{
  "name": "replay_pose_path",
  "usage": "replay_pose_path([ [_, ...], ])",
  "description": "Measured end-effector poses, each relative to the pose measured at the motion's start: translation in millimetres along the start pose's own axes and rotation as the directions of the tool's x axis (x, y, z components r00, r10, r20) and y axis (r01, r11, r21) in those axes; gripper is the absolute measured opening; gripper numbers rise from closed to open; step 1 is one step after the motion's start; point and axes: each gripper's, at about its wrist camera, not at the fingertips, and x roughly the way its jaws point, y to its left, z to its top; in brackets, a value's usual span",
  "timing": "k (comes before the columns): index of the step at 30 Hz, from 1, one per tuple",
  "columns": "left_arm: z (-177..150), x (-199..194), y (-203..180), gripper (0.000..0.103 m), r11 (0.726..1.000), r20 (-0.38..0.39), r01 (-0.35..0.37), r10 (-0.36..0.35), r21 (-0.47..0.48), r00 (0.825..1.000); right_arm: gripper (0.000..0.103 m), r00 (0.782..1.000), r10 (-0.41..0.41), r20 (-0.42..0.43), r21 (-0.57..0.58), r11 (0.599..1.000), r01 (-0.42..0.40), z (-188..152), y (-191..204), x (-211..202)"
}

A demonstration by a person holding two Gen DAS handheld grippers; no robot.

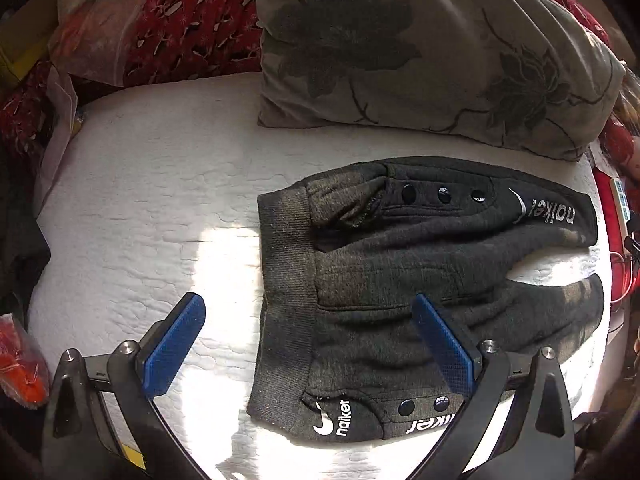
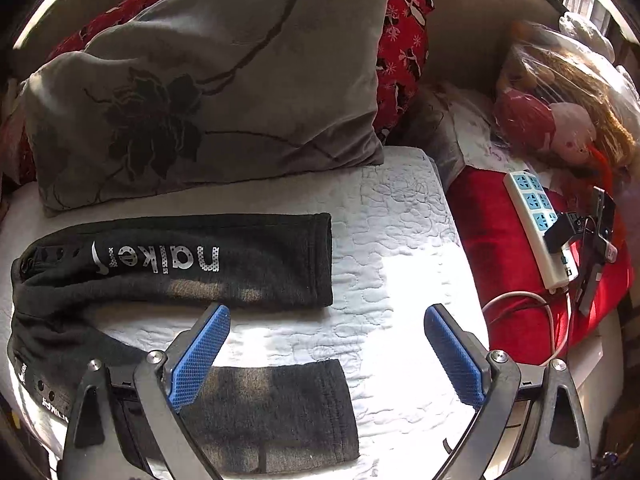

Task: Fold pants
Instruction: 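Close both grippers on the stacked leg cuffs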

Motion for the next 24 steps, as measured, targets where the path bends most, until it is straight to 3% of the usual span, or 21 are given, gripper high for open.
replay_pose_path([
  [4, 38.8, 30.8, 31.2, 0.103, 0.988, -0.098, 0.121, -0.131, -0.096, 0.987, 0.086, 0.994, 0.041, -0.104, 0.062, 0.997, -0.034, 30.6, -13.8, 55.3],
  [8, 64.1, 59.6, 43.6, 0.103, 0.978, -0.146, 0.144, -0.165, -0.149, 0.975, 0.075, 0.980, 0.063, -0.186, 0.071, 0.996, -0.050, 38.5, -14.4, 96.9],
  [13, 71.7, 92.2, 38.1, 0.103, 0.977, -0.231, 0.158, -0.189, -0.143, 0.954, 0.075, 0.976, 0.070, -0.204, 0.055, 0.997, -0.060, 40.5, -14.1, 119.3],
  [21, 59.2, 109.7, 31.7, 0.103, 0.946, -0.254, 0.256, -0.302, -0.196, 0.919, 0.075, 0.968, 0.129, -0.216, 0.081, 0.990, -0.113, 47.4, -19.4, 138.9],
  [24, 61.3, 111.8, 21.1, 0.103, 0.964, -0.249, 0.232, -0.259, -0.133, 0.933, 0.075, 0.964, 0.149, -0.218, 0.098, 0.987, -0.130, 52.2, -24.4, 142.9],
])
